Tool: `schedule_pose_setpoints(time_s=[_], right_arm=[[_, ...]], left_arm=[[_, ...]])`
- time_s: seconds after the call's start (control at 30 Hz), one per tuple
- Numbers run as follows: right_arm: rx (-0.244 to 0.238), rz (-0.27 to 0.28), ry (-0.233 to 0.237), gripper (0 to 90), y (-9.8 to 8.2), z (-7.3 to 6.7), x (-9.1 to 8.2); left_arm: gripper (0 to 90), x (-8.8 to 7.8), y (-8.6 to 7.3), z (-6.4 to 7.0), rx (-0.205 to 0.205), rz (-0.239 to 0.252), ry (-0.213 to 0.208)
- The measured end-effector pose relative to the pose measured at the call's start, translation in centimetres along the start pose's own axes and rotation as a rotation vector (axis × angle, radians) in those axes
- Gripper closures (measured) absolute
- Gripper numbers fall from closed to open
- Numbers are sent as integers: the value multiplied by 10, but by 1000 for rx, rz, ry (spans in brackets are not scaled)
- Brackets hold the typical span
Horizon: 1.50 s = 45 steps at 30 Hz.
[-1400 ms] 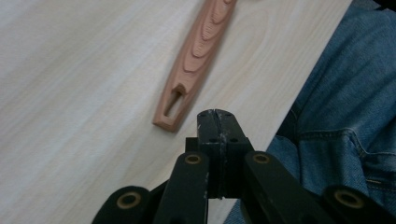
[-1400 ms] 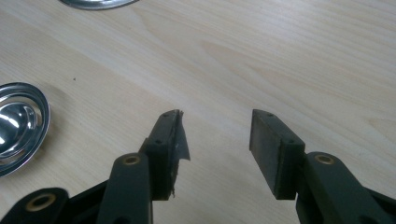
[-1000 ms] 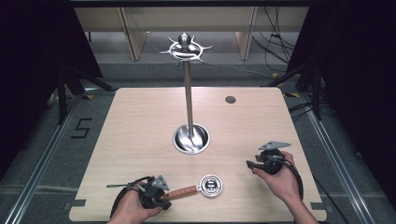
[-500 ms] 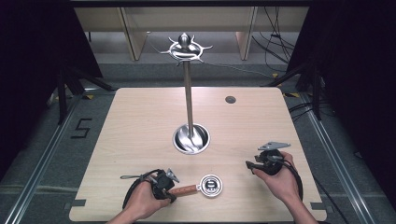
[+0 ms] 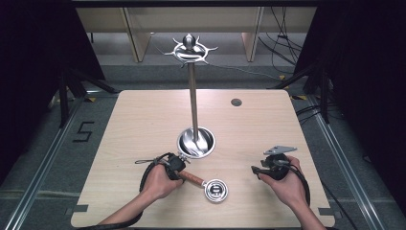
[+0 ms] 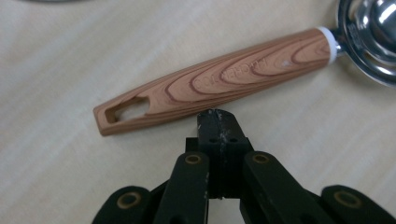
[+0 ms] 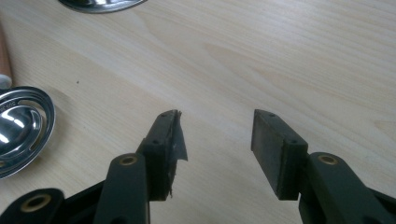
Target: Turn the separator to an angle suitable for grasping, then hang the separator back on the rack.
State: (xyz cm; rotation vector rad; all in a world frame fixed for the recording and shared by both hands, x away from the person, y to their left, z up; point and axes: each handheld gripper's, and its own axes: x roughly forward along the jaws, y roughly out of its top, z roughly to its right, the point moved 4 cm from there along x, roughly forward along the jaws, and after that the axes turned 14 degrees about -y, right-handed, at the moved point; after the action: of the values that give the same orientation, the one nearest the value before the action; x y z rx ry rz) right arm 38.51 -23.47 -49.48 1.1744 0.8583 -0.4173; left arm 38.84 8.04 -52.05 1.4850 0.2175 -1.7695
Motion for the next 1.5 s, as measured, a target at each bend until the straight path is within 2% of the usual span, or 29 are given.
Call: schedule_pose_setpoints(time_s=[0.07,0.1,0.17,0.23,0.33,0.4,0.43,0.53,0.57,0.63,0.67,0.7,0.73,0.77,0.8,0.83,0.87,0.93,0.97,1.0,1.03,1.1,1.13,1.23,1.27,1.37,1.4,1.43,1.5], right_arm=[[-11,1,0,523,0,0,0],[-23,11,3,523,1,0,1],[-45,24,-2,523,1,2,2],[-23,7,3,522,0,0,0],[-6,16,11,520,0,0,0],[-3,9,10,519,0,0,-2],[-13,3,13,519,-1,1,-2],[-11,8,9,518,0,2,-2],[-6,9,11,516,0,1,-2],[1,10,8,516,0,1,-3],[-19,31,5,515,0,3,-2],[1,17,15,515,0,2,-3],[1,17,15,515,0,2,-3],[13,3,17,515,-1,1,-5],[3,11,16,515,-1,3,-4],[3,11,16,515,-1,3,-4],[-14,26,15,515,0,4,-2],[-7,12,12,513,1,3,-2],[4,10,13,512,2,0,-3],[-2,17,12,511,3,0,-2],[-21,31,14,510,4,0,-2],[-39,43,13,510,3,1,-1],[-4,16,17,510,3,-2,-3],[-33,37,14,508,3,1,1],[-3,42,19,508,4,-1,2],[-13,26,30,509,3,0,3],[25,-22,38,509,2,-3,1],[-5,9,34,508,2,-1,5],[17,-10,42,507,3,-3,3]], left_arm=[[893,2,7,-1,-13,13,10],[893,6,16,0,-38,55,8],[892,7,21,0,-39,62,9],[891,13,26,2,-76,84,-9],[888,16,32,6,-65,98,10],[873,18,34,8,-86,101,10],[873,17,36,6,-71,90,11],[857,19,41,6,-91,110,10],[844,18,43,9,-118,122,9],[829,15,42,9,-114,115,7],[763,15,40,12,-144,143,1],[733,9,35,13,-171,162,-15],[703,9,35,13,-171,162,-15],[703,4,32,13,-198,179,-10],[584,-3,31,11,-264,234,-9],[532,-3,31,11,-264,234,-9],[532,-4,32,13,-342,262,-19],[431,-4,37,14,-387,285,-3],[347,-4,41,16,-396,285,-5],[332,-1,44,17,-422,290,6],[317,-1,44,17,-422,290,6],[309,3,47,17,-431,272,1],[303,6,49,17,-437,268,5],[293,10,55,13,-447,260,17],[293,10,56,11,-444,251,10],[267,12,60,6,-478,248,34],[266,13,60,6,-492,243,39],[265,12,61,3,-505,236,31],[265,12,61,1,-512,237,29]])
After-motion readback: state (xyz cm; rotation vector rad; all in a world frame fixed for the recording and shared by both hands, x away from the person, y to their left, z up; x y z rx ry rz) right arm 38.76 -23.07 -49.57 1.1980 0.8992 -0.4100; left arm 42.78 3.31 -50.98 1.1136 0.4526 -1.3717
